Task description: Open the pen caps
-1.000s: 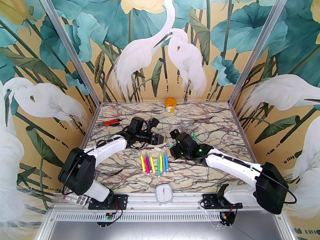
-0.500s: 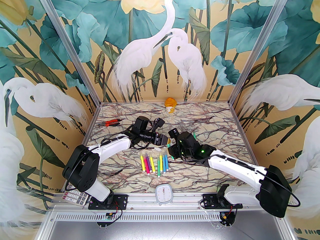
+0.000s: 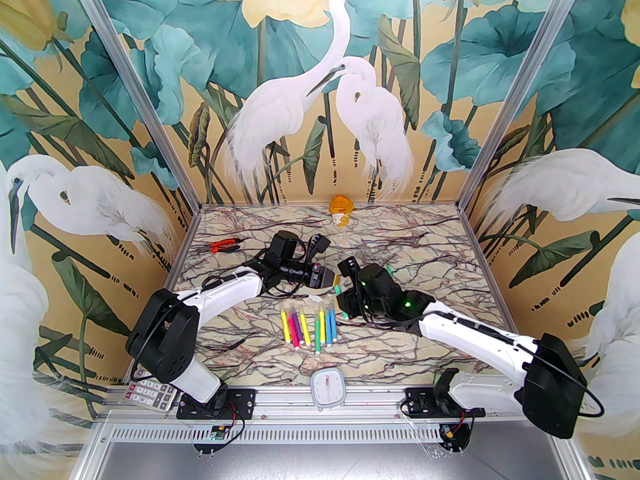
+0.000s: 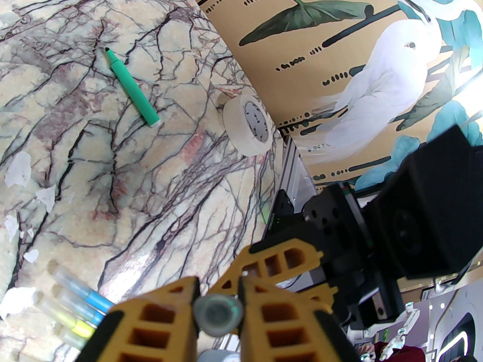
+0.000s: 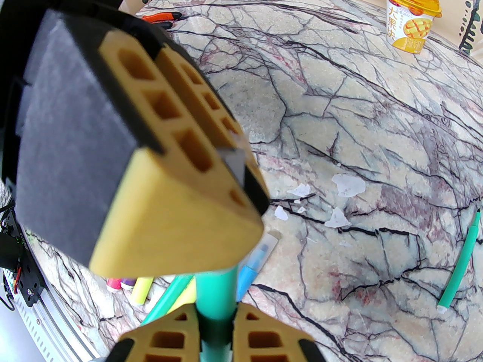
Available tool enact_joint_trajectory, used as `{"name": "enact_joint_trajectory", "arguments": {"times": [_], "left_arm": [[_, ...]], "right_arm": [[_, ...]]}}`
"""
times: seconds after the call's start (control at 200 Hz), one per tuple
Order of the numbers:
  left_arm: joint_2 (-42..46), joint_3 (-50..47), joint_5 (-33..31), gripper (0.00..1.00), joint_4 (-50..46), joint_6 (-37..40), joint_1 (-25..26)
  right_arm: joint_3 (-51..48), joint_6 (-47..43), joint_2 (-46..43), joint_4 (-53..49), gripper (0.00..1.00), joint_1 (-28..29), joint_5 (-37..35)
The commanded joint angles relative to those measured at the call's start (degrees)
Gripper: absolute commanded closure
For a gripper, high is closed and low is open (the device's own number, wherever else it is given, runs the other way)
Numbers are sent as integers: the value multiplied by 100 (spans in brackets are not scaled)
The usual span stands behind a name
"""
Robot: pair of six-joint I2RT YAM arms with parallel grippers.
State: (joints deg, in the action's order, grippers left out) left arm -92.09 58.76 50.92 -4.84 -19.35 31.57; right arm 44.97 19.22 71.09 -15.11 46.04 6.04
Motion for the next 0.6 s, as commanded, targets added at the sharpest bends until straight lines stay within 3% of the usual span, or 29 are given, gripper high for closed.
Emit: {"name": "enact_joint_trajectory", "arguments": {"times": [0.0, 0.105, 0.215, 0.43, 0.595], "left_arm": [[-90, 145, 173, 85, 192, -84, 33], [-91, 162, 221, 91, 235, -169, 33], [-82, 188, 301, 95, 307, -306, 31], [-76, 189, 430, 98, 489, -531, 33], [-79, 187, 456, 99, 528, -594, 32]], "right_arm": [[-124, -74, -135, 170, 80, 2, -7], [-198, -58, -106, 289, 66, 4, -54], [-231, -56, 16, 437, 61, 1, -64], [-201, -76, 228, 670, 63, 1, 14], [-190, -112, 261, 657, 75, 2, -37]]}}
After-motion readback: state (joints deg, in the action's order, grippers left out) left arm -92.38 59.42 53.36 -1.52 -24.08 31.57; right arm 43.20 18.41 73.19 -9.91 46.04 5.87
